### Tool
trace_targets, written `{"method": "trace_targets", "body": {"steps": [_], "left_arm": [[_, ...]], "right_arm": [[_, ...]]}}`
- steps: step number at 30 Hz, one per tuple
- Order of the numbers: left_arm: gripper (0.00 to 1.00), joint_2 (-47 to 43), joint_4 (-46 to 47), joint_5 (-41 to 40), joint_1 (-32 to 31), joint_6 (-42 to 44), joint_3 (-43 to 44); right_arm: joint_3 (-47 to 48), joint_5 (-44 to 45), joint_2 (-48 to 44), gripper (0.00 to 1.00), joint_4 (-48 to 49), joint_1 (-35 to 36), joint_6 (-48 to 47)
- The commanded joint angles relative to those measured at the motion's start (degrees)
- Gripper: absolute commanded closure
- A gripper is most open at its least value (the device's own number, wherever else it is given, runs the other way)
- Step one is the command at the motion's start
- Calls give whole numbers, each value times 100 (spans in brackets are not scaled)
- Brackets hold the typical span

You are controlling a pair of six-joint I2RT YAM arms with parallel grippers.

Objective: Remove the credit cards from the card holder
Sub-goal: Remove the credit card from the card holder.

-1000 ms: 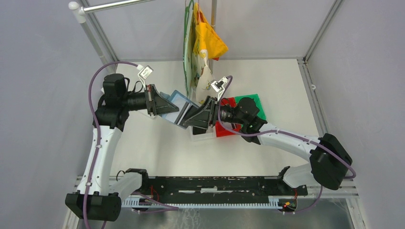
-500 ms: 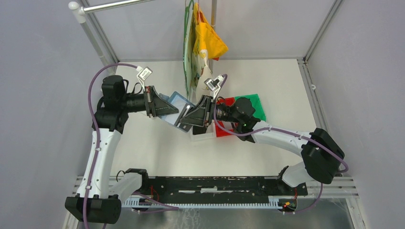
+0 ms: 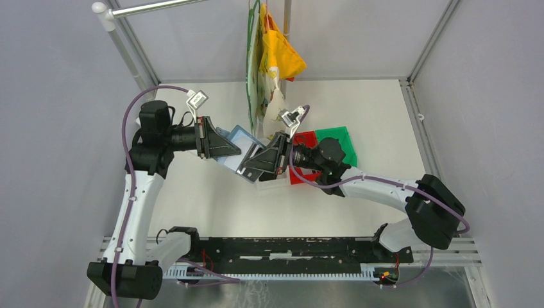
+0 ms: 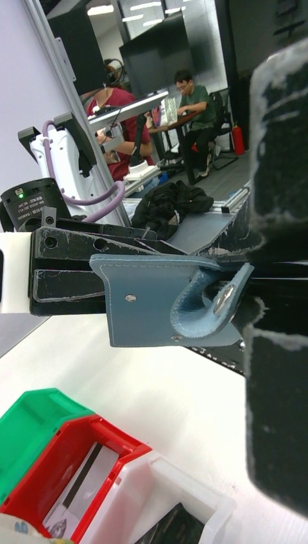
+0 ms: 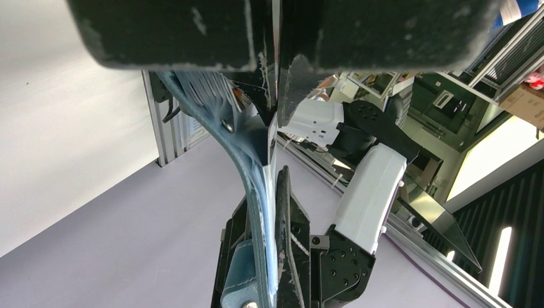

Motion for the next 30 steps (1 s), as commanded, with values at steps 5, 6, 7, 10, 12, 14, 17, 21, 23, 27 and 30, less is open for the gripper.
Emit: {"method": "trace_targets", "body": {"steps": [5, 6, 7, 10, 12, 14, 17, 21, 23, 27, 30], "left_arm": [[92, 178, -414, 344, 16, 347, 494], [91, 179, -433, 339, 11, 366, 509], [91, 175, -432, 343, 15, 369, 512], [95, 154, -439, 348, 12, 390, 505], [98, 125, -431, 306, 15, 416, 504], [98, 89, -438, 256, 13, 469, 495], [98, 39, -438, 127, 16, 515, 486], [98, 39, -436, 113, 11, 479, 481], [98, 48, -434, 128, 10, 482, 490], [98, 43, -428, 176, 16, 487, 512], [98, 40, -427, 168, 16, 497, 513]], "right_arm": [[-306, 13, -470, 100, 626, 15, -137], [-327, 27, -503, 100, 607, 15, -152], [-351, 32, -522, 100, 589, 15, -171], [-382, 44, -535, 100, 578, 19, -183], [-351, 54, -526, 100, 570, 15, -181], [-258, 70, -482, 97, 534, 24, -156], [-97, 71, -377, 84, 535, 48, -110], [78, 55, -235, 71, 577, 63, -22], [109, 28, -191, 71, 671, 63, 43], [75, 73, -213, 80, 612, 68, 38], [68, 83, -208, 86, 566, 66, 37]]}}
